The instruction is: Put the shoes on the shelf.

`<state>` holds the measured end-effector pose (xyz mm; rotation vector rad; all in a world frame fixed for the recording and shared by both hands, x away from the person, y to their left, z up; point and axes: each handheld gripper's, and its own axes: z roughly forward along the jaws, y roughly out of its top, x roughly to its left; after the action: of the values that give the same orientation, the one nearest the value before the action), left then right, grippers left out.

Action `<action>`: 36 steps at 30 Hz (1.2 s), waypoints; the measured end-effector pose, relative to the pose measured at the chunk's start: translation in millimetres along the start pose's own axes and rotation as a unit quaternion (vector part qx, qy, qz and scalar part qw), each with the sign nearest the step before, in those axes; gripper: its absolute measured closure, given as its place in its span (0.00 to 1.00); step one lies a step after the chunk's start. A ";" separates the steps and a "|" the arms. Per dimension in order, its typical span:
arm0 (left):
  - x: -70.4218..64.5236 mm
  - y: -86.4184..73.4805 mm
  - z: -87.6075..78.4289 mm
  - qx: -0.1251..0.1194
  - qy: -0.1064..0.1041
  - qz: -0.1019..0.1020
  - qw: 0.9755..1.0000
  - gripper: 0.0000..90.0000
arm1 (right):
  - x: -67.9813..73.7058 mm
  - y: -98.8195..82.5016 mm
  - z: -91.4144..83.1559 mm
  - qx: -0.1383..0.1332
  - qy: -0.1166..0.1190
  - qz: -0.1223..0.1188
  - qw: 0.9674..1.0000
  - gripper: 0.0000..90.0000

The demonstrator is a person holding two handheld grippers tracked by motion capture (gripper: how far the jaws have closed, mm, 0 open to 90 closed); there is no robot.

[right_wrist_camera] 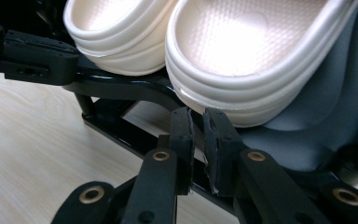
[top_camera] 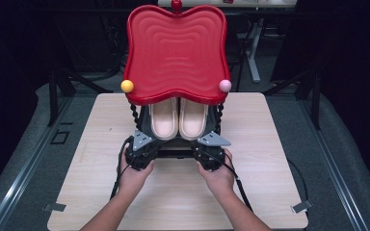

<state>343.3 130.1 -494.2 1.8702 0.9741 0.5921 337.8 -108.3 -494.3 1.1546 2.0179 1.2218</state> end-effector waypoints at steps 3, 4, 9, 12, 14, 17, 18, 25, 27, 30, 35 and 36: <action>0.8 -0.4 -6.2 -0.008 0.002 0.002 1.000 0.91 | -1.1 -1.3 -8.8 -0.008 0.001 -0.001 1.000 0.89; 1.8 0.3 -8.5 -0.012 0.003 0.001 1.000 0.90 | -1.7 -0.9 -12.4 -0.014 0.002 0.002 1.000 0.88; 6.9 7.9 -15.8 -0.030 0.014 -0.009 0.999 0.82 | -7.1 6.6 -25.7 -0.037 -0.006 0.010 0.999 0.83; 8.4 14.1 -16.7 -0.037 0.020 -0.011 0.999 0.76 | -11.9 11.7 -27.0 -0.051 -0.018 0.020 0.998 0.78; 8.2 18.3 -16.6 -0.044 0.023 -0.014 0.999 0.73 | -13.7 14.9 -26.4 -0.059 -0.021 0.027 0.998 0.75; 8.6 23.9 -15.0 -0.053 0.027 -0.016 0.998 0.68 | -14.0 18.4 -23.2 -0.069 -0.027 0.033 0.997 0.69; 9.3 25.4 -13.9 -0.054 0.028 -0.018 0.998 0.66 | -14.7 19.5 -22.4 -0.065 -0.030 0.028 0.997 0.68; 13.2 27.9 -3.0 -0.051 0.034 -0.035 0.997 0.57 | -16.2 21.5 -12.2 -0.064 -0.035 0.040 0.996 0.63; 14.1 27.8 0.5 -0.049 0.039 -0.037 0.997 0.57 | -16.8 21.9 -9.7 -0.061 -0.044 0.040 0.996 0.62; 16.0 27.2 5.9 -0.042 0.041 -0.047 0.997 0.56 | -18.3 22.2 -5.8 -0.061 -0.049 0.046 0.996 0.61; 18.8 27.0 10.6 -0.042 0.046 -0.049 0.997 0.57 | -21.4 22.4 0.9 -0.060 -0.045 0.060 0.995 0.62; 18.8 27.1 11.0 -0.042 0.049 -0.047 0.997 0.58 | -21.9 23.2 1.6 -0.058 -0.045 0.059 0.996 0.63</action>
<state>372.4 132.7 -475.3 1.7255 1.0786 0.6638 359.5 -121.0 -474.6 1.2642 1.8097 1.3023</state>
